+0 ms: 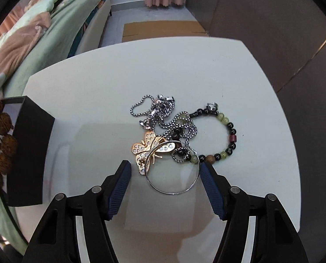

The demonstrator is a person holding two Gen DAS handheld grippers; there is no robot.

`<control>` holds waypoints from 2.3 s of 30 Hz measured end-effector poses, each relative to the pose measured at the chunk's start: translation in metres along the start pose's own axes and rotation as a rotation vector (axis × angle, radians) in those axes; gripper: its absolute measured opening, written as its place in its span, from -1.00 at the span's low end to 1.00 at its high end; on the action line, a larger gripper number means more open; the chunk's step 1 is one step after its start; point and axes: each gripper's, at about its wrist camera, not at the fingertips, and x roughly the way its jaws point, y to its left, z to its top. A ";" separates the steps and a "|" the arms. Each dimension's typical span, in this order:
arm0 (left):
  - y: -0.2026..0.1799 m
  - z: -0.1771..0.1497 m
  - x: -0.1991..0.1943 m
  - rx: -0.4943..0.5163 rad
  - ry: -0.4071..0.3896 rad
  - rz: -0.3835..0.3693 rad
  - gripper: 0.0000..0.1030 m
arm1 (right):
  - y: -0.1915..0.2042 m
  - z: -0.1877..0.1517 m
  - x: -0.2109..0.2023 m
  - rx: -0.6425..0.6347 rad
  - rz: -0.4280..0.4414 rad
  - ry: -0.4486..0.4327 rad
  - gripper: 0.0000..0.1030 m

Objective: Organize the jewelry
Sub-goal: 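Carry the brown bead bracelet into the black box and open the left tool, then close the right tool on the silver hoop earring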

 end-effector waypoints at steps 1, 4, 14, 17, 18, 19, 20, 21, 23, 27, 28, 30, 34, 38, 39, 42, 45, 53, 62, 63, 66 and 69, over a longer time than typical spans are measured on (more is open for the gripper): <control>0.001 0.000 -0.001 -0.003 -0.002 0.002 -0.62 | -0.001 -0.001 -0.001 0.004 0.024 0.002 -0.02; 0.002 0.001 -0.005 -0.010 -0.010 0.004 -0.62 | -0.003 -0.003 -0.004 0.016 0.045 0.012 -0.05; 0.018 0.008 -0.022 -0.032 -0.069 0.088 -0.62 | -0.009 -0.009 -0.040 0.086 0.276 -0.083 -0.09; 0.029 0.009 -0.019 -0.073 -0.053 0.080 -0.57 | -0.003 -0.007 -0.050 0.076 0.333 -0.121 -0.25; 0.033 0.010 -0.017 -0.084 -0.040 0.100 -0.55 | -0.001 -0.003 -0.048 0.071 0.355 -0.123 -0.73; 0.035 0.010 -0.016 -0.087 -0.036 0.115 -0.42 | 0.001 -0.003 -0.050 0.070 0.385 -0.125 -0.79; 0.039 0.010 -0.016 -0.092 -0.036 0.127 -0.05 | 0.002 -0.003 -0.054 0.075 0.413 -0.138 -0.79; 0.042 0.010 -0.017 -0.101 -0.040 0.127 0.18 | 0.006 -0.002 -0.055 0.072 0.417 -0.146 -0.79; 0.046 0.011 -0.020 -0.118 -0.056 0.125 0.74 | 0.011 -0.002 -0.060 0.060 0.425 -0.165 -0.79; 0.053 0.012 -0.026 -0.125 -0.075 0.143 0.74 | 0.016 -0.003 -0.060 0.045 0.417 -0.157 -0.82; 0.055 0.012 -0.027 -0.130 -0.075 0.147 0.74 | 0.018 -0.003 -0.057 0.039 0.399 -0.144 -0.82; 0.060 0.012 -0.028 -0.144 -0.072 0.149 0.74 | 0.017 -0.001 -0.050 0.041 0.379 -0.123 -0.78; 0.063 0.012 -0.027 -0.150 -0.069 0.156 0.74 | 0.011 0.007 -0.035 0.076 0.361 -0.093 0.12; 0.062 0.012 -0.026 -0.148 -0.067 0.160 0.80 | 0.001 0.012 -0.033 0.109 0.368 -0.106 0.23; 0.063 0.012 -0.026 -0.150 -0.066 0.162 0.83 | -0.001 0.011 -0.033 0.108 0.358 -0.102 0.23; 0.066 0.012 -0.025 -0.158 -0.068 0.164 0.88 | 0.000 0.010 -0.028 0.078 0.322 -0.073 0.23; 0.069 0.012 -0.025 -0.163 -0.067 0.162 0.89 | 0.010 0.008 -0.024 -0.005 0.243 -0.061 0.23; 0.076 0.012 -0.025 -0.169 -0.058 0.147 0.89 | 0.032 0.017 -0.014 -0.280 0.185 -0.059 0.23; 0.084 0.018 -0.027 -0.175 -0.062 0.143 0.89 | 0.043 0.021 -0.024 -0.637 0.184 -0.097 0.23; 0.085 0.020 -0.028 -0.181 -0.066 0.144 0.89 | 0.042 0.023 -0.024 -0.660 0.183 -0.090 0.23; 0.084 0.021 -0.029 -0.181 -0.067 0.151 0.89 | 0.042 0.027 -0.022 -0.698 0.218 -0.043 0.23; 0.081 0.022 -0.030 -0.172 -0.059 0.154 0.89 | 0.048 0.022 -0.014 -0.761 0.217 -0.004 0.23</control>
